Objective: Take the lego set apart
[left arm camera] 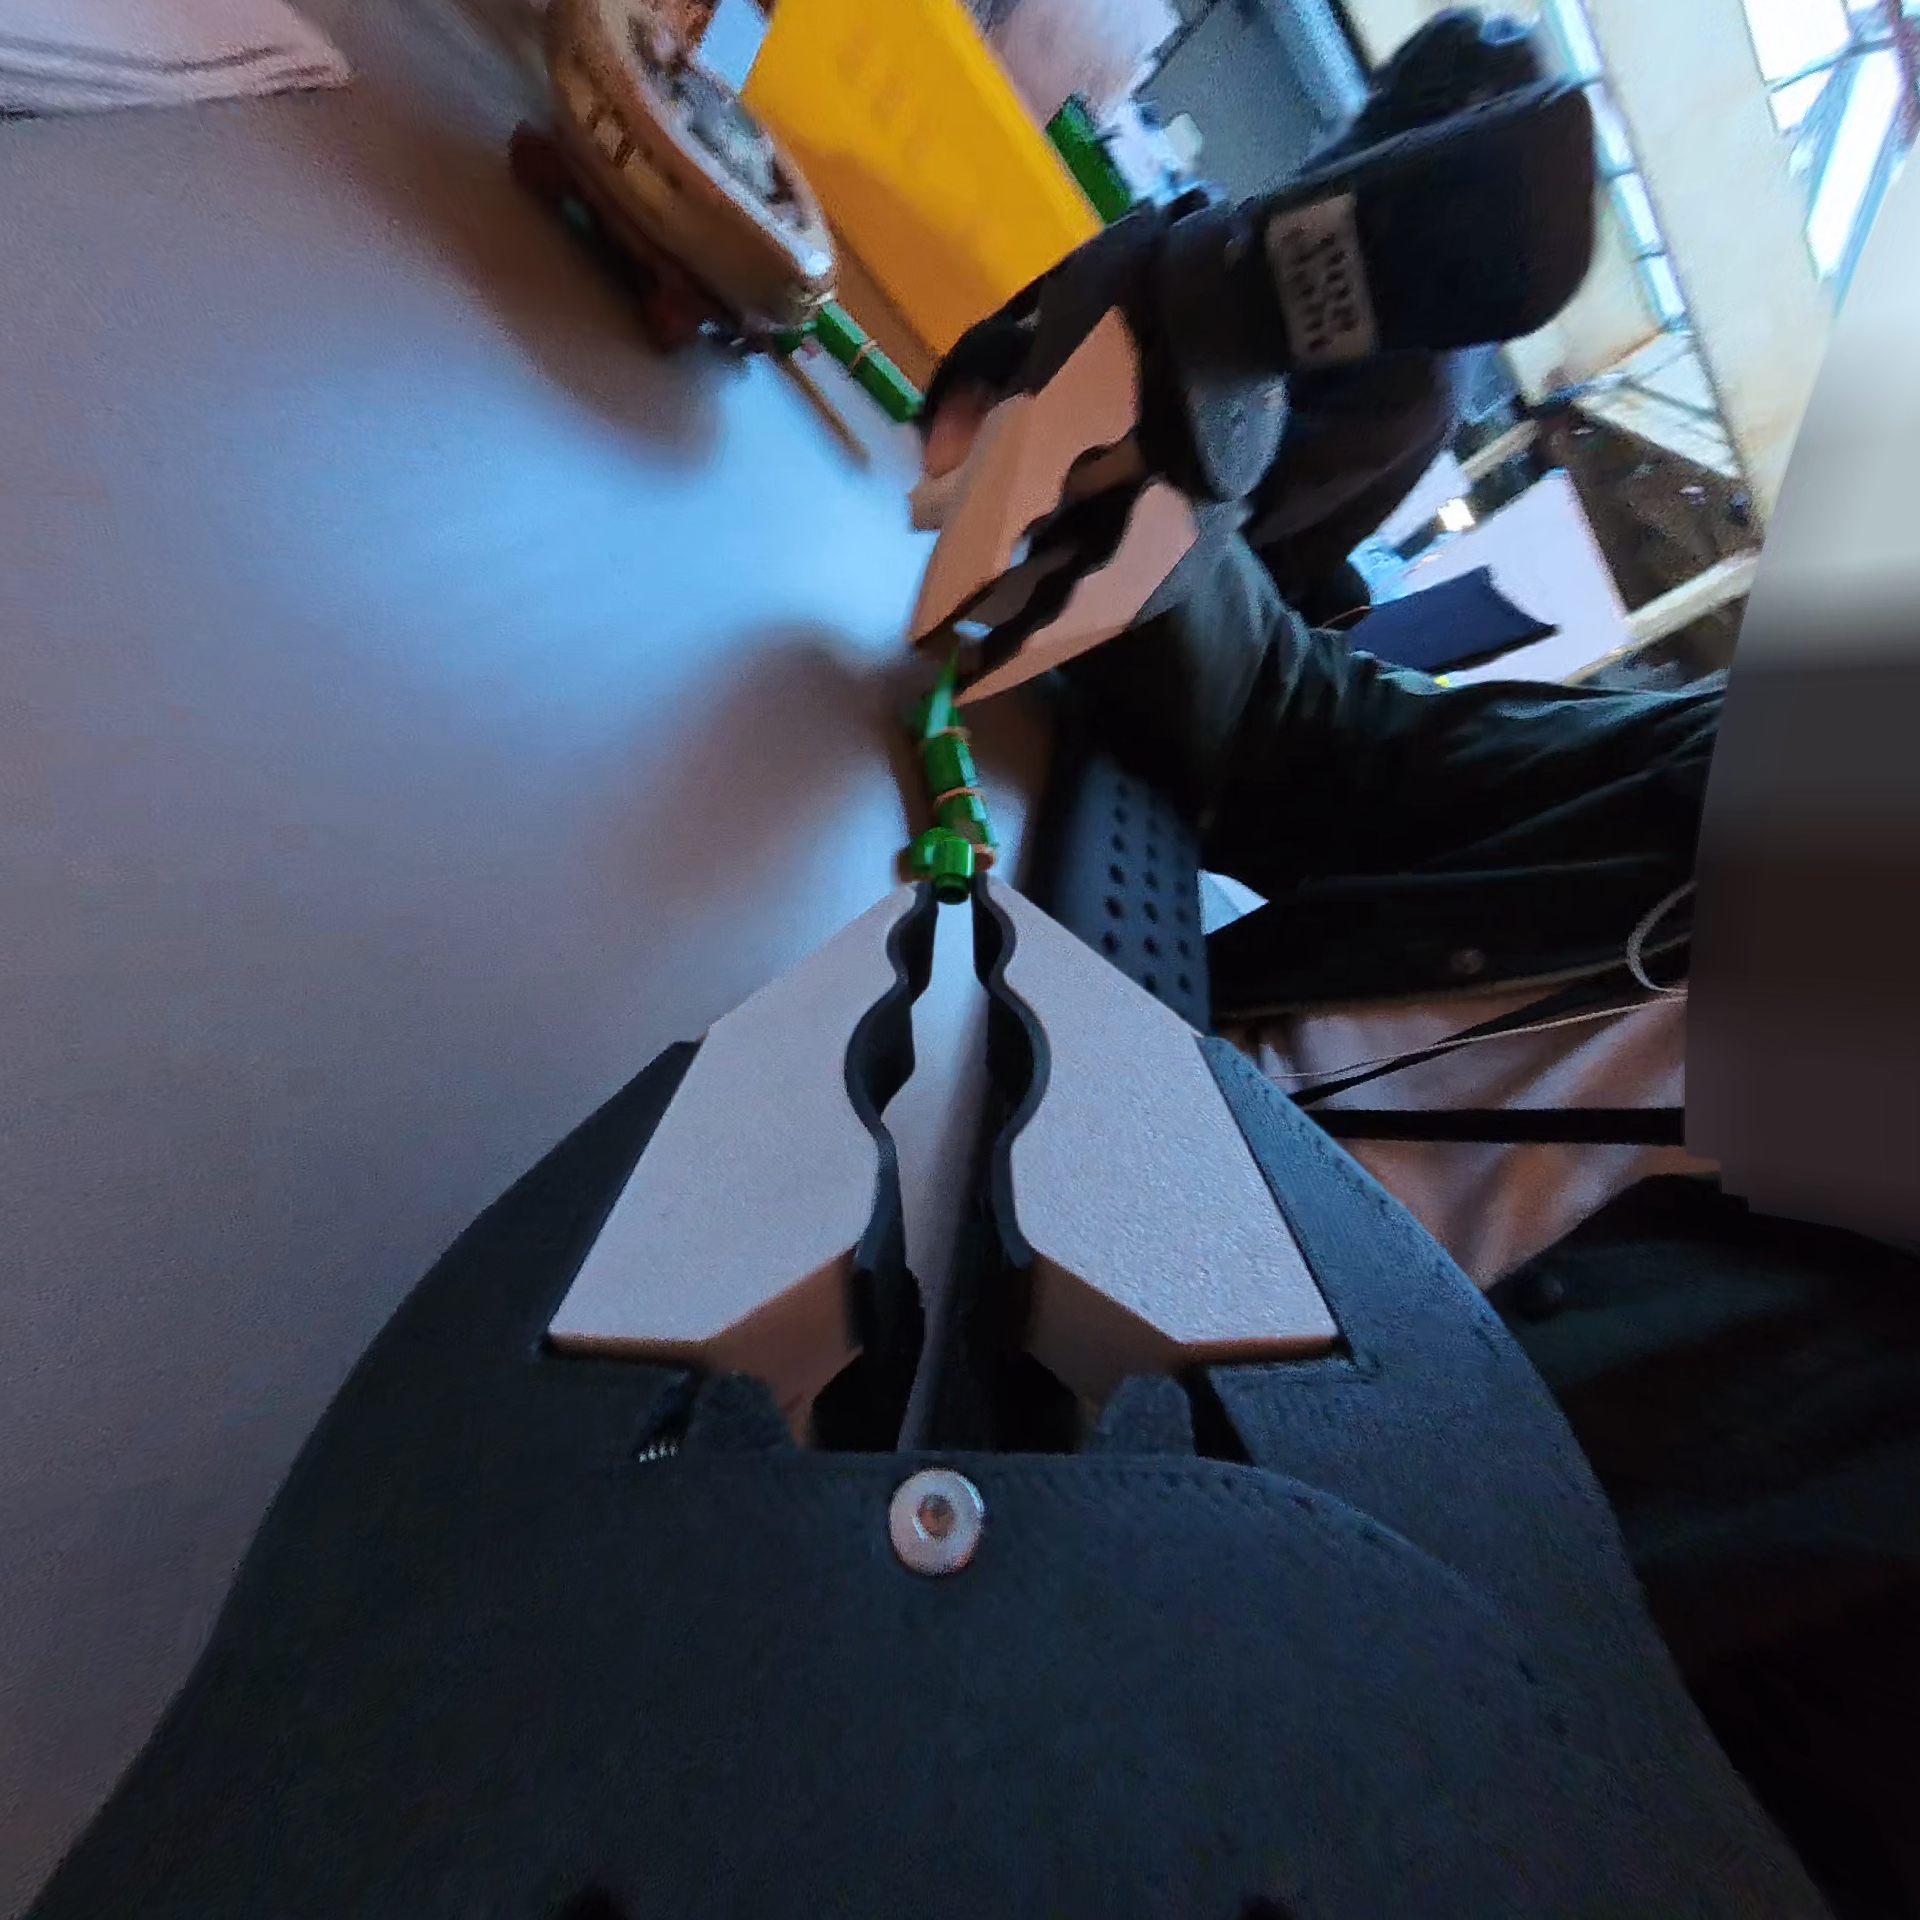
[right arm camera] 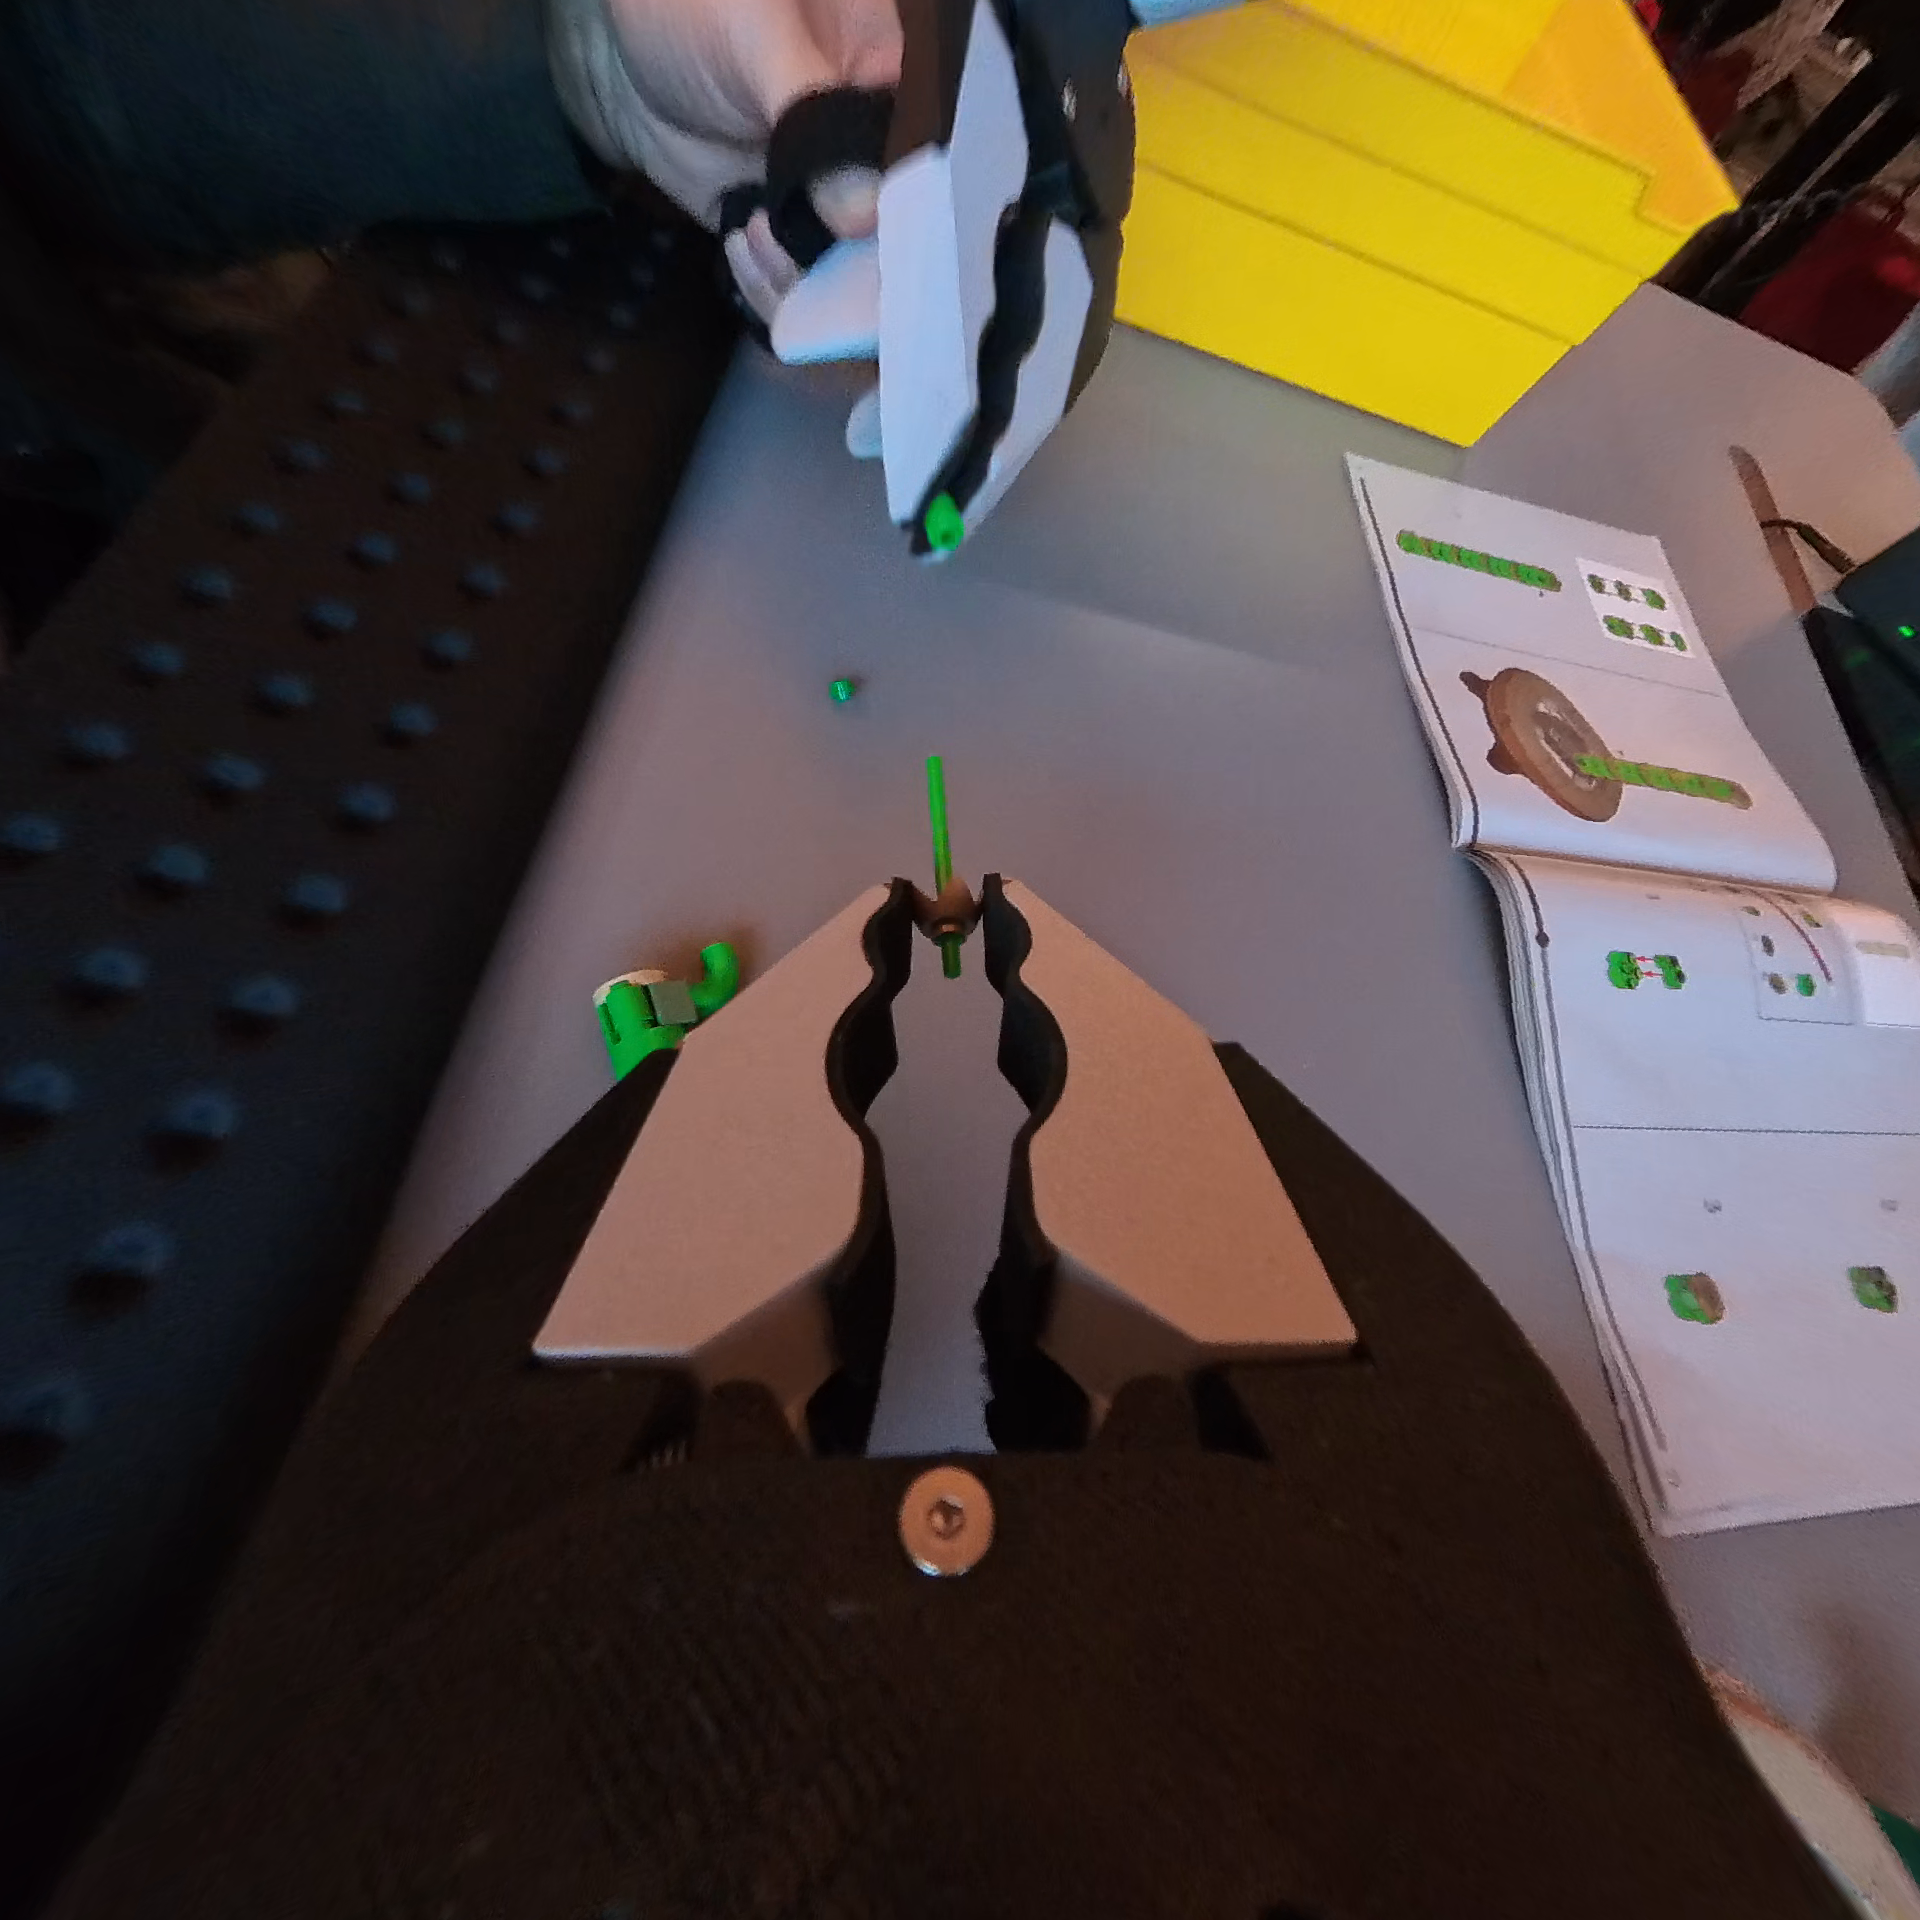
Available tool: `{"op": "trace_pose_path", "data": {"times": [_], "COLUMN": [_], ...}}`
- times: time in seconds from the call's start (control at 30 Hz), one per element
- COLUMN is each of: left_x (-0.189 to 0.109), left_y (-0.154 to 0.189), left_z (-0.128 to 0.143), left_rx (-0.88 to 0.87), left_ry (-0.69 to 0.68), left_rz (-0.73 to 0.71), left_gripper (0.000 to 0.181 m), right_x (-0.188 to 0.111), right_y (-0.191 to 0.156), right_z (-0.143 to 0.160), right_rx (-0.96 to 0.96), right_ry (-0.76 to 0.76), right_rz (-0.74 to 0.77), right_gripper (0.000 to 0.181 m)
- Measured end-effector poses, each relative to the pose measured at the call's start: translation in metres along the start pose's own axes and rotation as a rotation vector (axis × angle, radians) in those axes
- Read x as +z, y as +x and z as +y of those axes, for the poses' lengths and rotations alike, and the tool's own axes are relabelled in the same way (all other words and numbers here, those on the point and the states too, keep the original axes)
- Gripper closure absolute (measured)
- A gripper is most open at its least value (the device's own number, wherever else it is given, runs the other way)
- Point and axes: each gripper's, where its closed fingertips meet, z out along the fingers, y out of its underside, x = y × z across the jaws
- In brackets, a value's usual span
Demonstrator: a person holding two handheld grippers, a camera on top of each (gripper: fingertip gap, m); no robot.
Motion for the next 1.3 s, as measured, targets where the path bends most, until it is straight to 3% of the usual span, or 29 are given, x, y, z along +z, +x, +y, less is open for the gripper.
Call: {"op": "trace_pose_path", "data": {"times": [0.17,0.27,0.33,0.47,0.53,0.67,1.1,1.2,1.3], "left_x": [0.013,0.020,0.025,0.034,0.037,0.041,0.041,0.036,0.025], "left_y": [0.008,0.019,0.023,0.034,0.037,0.038,0.039,0.042,0.047], "left_z": [0.000,-0.002,-0.001,0.001,0.001,0.002,0.002,-0.009,-0.021], "left_rx": [0.130,0.231,0.262,0.236,0.227,0.207,0.169,0.165,0.173], "left_ry": [-0.025,-0.025,-0.030,-0.040,-0.039,-0.049,-0.047,0.023,0.108], "left_rz": [-0.032,-0.036,-0.032,0.045,0.064,0.076,0.103,0.116,0.142], "left_gripper": [0.176,0.176,0.176,0.176,0.176,0.176,0.176,0.152,0.150], "right_x": [0.023,0.030,0.028,0.011,0.006,0.004,0.008,-0.004,-0.031], "right_y": [-0.009,-0.013,-0.012,-0.013,-0.020,-0.028,-0.030,-0.025,-0.016], "right_z": [0.028,0.030,0.022,-0.035,-0.051,-0.054,-0.053,-0.060,-0.081], "right_rx": [-0.018,0.009,0.015,-0.067,-0.117,-0.191,-0.180,-0.086,0.071], "right_ry": [-0.147,-0.161,-0.125,0.136,0.191,0.192,0.174,0.260,0.464], "right_rz": [-0.016,-0.043,-0.035,0.031,0.039,0.042,0.026,-0.002,-0.073], "right_gripper": [0.168,0.156,0.154,0.156,0.160,0.174,0.175,0.175,0.175]}}
